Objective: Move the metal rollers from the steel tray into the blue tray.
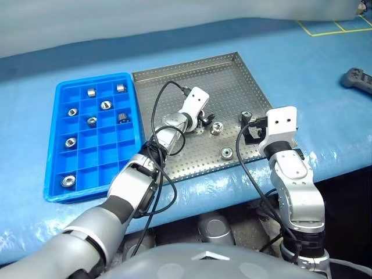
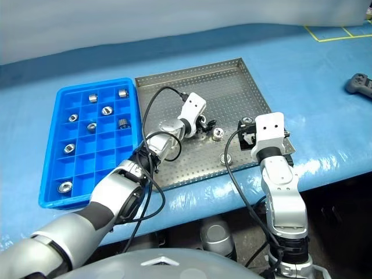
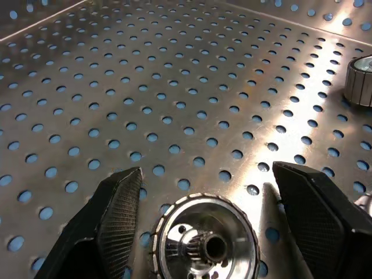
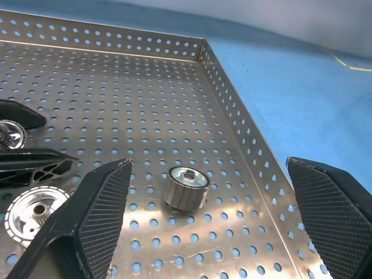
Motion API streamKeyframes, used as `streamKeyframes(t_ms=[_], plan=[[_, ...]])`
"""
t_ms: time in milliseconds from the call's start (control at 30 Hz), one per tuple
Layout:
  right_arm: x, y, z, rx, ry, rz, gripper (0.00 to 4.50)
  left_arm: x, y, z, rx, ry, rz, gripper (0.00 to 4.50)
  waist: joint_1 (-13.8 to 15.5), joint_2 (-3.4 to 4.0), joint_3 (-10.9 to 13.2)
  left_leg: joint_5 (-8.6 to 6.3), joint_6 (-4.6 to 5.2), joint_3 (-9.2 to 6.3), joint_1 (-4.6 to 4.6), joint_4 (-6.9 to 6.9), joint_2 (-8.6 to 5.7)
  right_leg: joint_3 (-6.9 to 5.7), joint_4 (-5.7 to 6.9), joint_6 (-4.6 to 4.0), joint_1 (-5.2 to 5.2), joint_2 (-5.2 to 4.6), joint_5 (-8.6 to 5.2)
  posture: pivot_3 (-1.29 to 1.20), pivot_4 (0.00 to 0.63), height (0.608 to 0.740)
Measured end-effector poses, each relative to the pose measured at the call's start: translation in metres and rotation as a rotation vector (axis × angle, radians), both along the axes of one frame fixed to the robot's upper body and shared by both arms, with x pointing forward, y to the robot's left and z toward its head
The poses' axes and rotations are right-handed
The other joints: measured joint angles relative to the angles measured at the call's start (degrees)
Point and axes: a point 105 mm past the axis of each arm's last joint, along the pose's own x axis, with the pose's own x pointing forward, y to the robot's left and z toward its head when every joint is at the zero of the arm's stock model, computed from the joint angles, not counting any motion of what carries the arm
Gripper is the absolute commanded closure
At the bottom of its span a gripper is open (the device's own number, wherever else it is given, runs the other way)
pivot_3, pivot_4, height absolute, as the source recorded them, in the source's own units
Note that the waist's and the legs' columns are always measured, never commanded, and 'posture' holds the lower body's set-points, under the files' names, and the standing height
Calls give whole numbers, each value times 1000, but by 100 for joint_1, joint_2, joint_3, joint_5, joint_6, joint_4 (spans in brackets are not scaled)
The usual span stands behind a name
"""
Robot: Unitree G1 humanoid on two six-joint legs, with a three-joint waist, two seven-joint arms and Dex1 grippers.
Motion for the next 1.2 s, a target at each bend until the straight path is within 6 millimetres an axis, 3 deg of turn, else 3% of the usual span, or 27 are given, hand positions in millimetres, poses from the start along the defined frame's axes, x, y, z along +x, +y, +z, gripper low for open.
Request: streamKeyframes(t_ms=[133, 233, 367, 667, 767, 833, 900, 967, 1067, 1200], plan=[[0, 1, 0, 3, 0, 0, 0, 7, 11, -1, 25, -19, 60, 757, -57, 0, 0, 0, 0, 0, 4, 0, 0, 1, 1, 3, 2, 0, 2, -311, 150, 740], [2, 2, 0, 5, -1, 4, 0, 10, 17, -1, 24, -24, 84, 1451, -62, 0, 0, 0, 0, 0, 5, -1, 0, 1, 1, 5, 3, 1, 3, -301, 150, 740], [4, 5, 2, 7, -6, 14, 0, 10, 19, -1, 5, -14, 90, 2742, -32, 0, 0, 0, 0, 0, 3, -3, -1, 1, -1, 5, 3, 0, 3, -296, 150, 740], [7, 10, -4, 11, 15, 33, 0, 8, 20, 1, -68, 12, 78, 2774, -1, -1, 1, 0, 0, -1, 3, -5, -1, 1, -1, 6, 2, -1, 2, -286, 150, 740], [8, 15, -5, 16, 11, 50, 0, 10, 29, 19, -216, 18, 94, 2774, -10, 1, 4, 0, 0, 1, -2, -7, 0, 4, 3, 6, -6, -1, 2, -275, 150, 740], [8, 22, -5, 18, 13, 81, 0, 14, 45, 45, -287, -36, 93, 2774, -20, 2, 5, 0, 0, 4, -3, -8, 4, 9, 7, 6, -12, 2, 2, -251, 150, 740], [7, 30, -7, 14, 19, 126, 0, 15, 81, 79, -311, -141, 118, 2774, -42, 6, 6, 0, 0, 8, 6, -16, 14, 14, 11, 5, -13, 10, 3, -234, 150, 740], [7, 36, -11, 18, 28, 150, 0, 6, 127, 100, -274, -224, 175, 2774, -34, 12, 2, 0, 0, 7, 14, -20, 22, 14, 15, 4, -12, 17, 3, -210, 150, 740], [8, 40, -19, 31, 56, 167, 0, -21, 182, 94, -179, -216, 269, 2774, 92, 14, 1, 1, -1, 2, 10, -15, 20, 11, 20, 2, -13, 13, 3, -163, 150, 740], [9, 55, -22, 37, 74, 236, 0, -63, 222, 72, -42, -126, 321, 2774, 390, 6, 6, 1, -1, 2, 5, -7, 11, 8, 19, 2, -12, 1, 3, -98, 150, 740]])
